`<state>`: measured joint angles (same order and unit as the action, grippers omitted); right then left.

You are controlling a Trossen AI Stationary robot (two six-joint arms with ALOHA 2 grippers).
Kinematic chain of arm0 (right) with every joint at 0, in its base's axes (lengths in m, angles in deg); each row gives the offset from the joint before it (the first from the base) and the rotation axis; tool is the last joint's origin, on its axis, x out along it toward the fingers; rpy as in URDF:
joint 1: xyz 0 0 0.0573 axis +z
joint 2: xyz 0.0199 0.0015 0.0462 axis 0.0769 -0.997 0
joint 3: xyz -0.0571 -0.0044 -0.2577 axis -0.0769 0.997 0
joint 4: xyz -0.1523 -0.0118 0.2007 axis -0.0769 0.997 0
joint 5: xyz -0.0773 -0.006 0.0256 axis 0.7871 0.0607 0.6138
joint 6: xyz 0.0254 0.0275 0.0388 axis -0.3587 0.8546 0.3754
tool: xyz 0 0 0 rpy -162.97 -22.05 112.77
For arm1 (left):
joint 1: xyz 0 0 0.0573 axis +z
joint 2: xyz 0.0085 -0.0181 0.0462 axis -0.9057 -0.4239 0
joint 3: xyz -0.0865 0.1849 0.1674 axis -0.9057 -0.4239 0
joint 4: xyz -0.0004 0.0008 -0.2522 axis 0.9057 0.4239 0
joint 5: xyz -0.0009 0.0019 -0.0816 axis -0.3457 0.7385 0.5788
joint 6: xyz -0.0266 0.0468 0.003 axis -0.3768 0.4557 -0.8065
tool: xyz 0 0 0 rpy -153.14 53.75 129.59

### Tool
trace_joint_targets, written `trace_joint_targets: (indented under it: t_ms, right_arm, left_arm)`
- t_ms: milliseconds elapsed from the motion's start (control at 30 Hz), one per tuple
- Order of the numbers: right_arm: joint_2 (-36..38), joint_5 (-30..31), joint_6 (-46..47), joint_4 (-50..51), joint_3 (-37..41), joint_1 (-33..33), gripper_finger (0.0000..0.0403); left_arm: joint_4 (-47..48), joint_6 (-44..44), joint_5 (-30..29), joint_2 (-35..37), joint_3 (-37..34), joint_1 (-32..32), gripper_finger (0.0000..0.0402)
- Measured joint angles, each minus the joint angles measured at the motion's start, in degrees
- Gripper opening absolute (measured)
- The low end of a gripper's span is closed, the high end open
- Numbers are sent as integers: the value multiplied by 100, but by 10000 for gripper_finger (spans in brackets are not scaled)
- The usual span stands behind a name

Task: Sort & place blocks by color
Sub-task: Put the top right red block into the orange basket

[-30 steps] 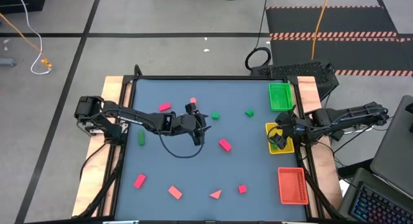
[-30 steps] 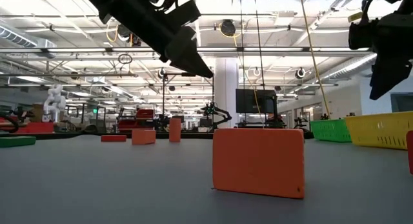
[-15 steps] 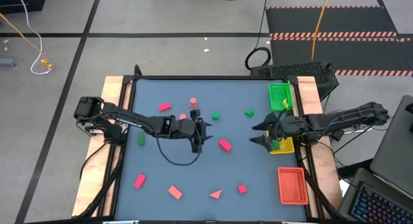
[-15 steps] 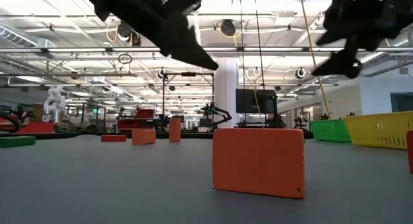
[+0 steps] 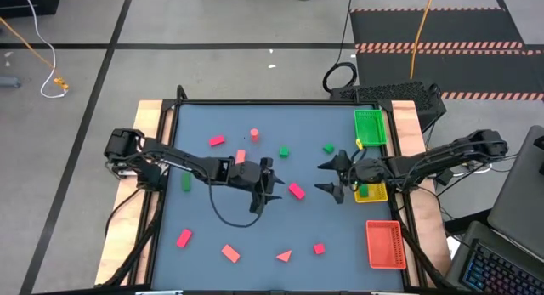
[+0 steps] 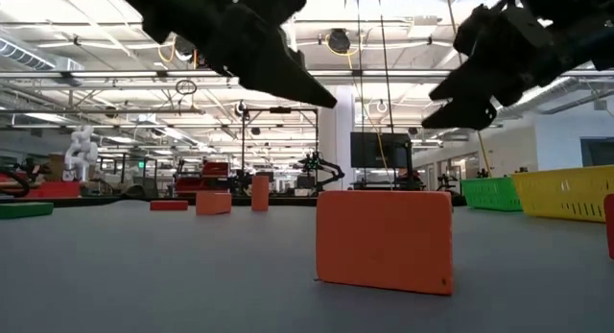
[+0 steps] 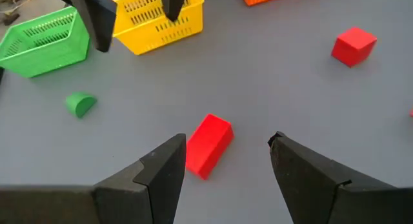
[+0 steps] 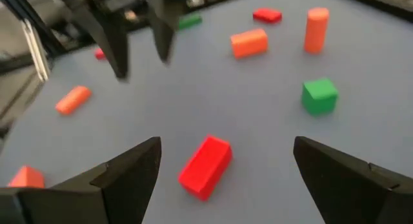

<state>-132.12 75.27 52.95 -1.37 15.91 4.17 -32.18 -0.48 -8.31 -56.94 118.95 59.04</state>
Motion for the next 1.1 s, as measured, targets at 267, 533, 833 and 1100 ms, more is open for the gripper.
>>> trace_joint_targets:
  t_ms: [267,533,833,1100]
  right_arm:
    - [-421,459,163,-129,-4,79,345]
    - [-1365,460,133,-616,-152,113,345]
    - [-3046,454,-114,-530,-1285,491,345]
    - [-3820,815,890,84,-1801,616,345]
  left_arm:
    - [-536,78,290,-217,0,268,225]
    - [-326,77,101,-416,-15,342,225]
    - [-138,-11,-846,7,0,733,225]
    - [703,-339,-913,246,9,919,225]
